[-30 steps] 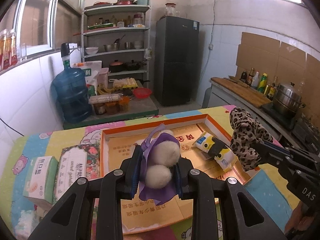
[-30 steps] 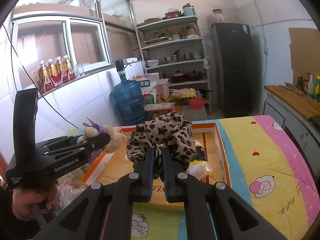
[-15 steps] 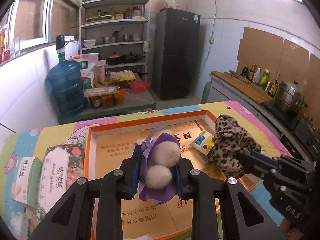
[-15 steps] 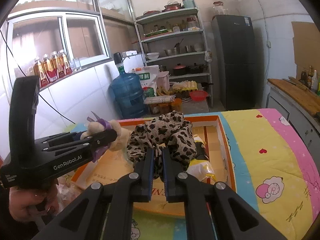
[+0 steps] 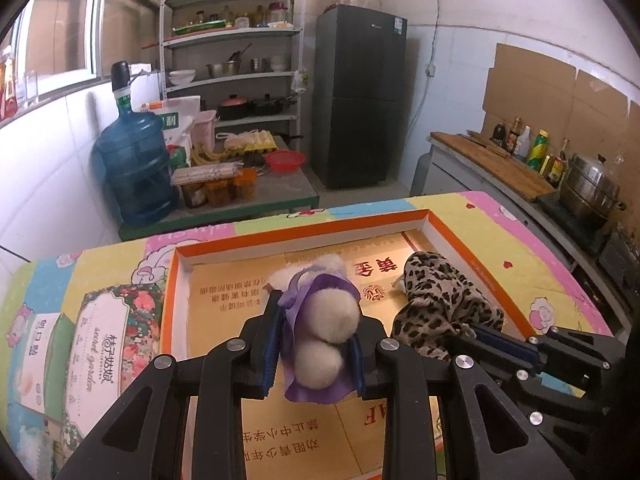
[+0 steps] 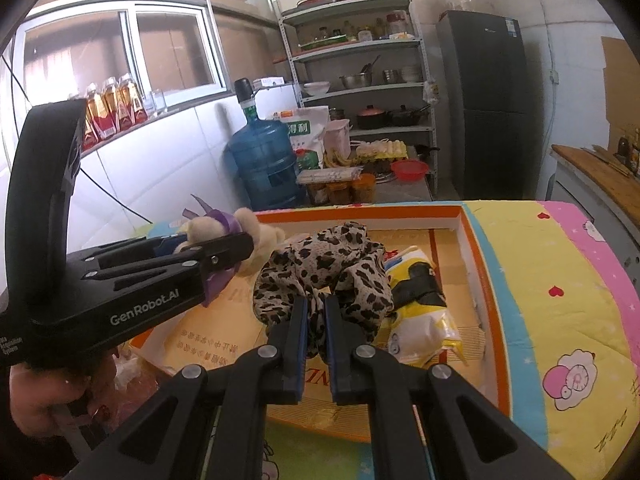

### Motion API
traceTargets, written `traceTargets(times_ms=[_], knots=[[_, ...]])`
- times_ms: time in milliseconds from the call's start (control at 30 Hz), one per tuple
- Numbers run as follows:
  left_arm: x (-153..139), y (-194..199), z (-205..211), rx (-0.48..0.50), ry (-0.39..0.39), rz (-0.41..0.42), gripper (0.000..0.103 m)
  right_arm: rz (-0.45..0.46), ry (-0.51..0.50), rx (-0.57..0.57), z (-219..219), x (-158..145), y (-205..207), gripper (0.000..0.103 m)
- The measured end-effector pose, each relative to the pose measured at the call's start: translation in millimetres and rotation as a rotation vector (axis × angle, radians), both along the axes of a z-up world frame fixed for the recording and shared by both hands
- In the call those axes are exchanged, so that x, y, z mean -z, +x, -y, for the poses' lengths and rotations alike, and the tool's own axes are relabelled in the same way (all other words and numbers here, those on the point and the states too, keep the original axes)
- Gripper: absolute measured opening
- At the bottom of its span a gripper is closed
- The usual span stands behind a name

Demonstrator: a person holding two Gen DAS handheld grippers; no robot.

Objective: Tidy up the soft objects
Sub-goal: 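Carry the teddy with the left gripper while the right gripper carries the leopard scrunchie over the box, then lower the teddy and scrunchie into the box and open both grippers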

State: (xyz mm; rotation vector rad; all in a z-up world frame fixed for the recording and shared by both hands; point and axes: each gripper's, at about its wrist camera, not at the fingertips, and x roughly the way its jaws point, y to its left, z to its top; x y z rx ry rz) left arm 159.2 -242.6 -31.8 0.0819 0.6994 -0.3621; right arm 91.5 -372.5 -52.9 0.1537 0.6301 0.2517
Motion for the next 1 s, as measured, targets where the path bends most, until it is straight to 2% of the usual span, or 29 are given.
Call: traceTargets(times_ms=[300,367,400,433,467,500,567,667,1000], knots=[[0,0,-3,0.006,-0.009,0.0,0.032,-0.01,-0.02,0.004,-5,5,11,0.012],[-1,0,-3,0.004,-0.006,0.0,0.038,-0.007,-0.028,0.007,-8,5,10,0.015],[-1,0,-4,0.0,-0.001,0.004,0.042,-0.006,-0.037,0.01,-9,5,11,0.02],[-2,-1,-4,-0.004,0.007,0.014,0.051,-0.005,-0.042,0.011,-9,5,11,0.023],[-3,-2,-4,-0.007,0.01,0.022,0.06,-0.003,-0.047,0.013,-10,5,10,0.031],[-4,-4,-4,-0.01,0.011,0.034,0.062,-0.001,-0.052,0.016,-10,5,11,0.039],[-8,-6,-5,-0.011,0.007,0.051,0.066,0.005,-0.054,0.017,-10,5,10,0.045],[-11,-9,-6,-0.015,0.005,0.063,0.068,0.013,-0.057,0.021,-9,3,8,0.046],[-19,-17,-8,-0.014,-0.001,0.075,0.069,0.022,-0.044,0.034,-5,-1,-2,0.046]])
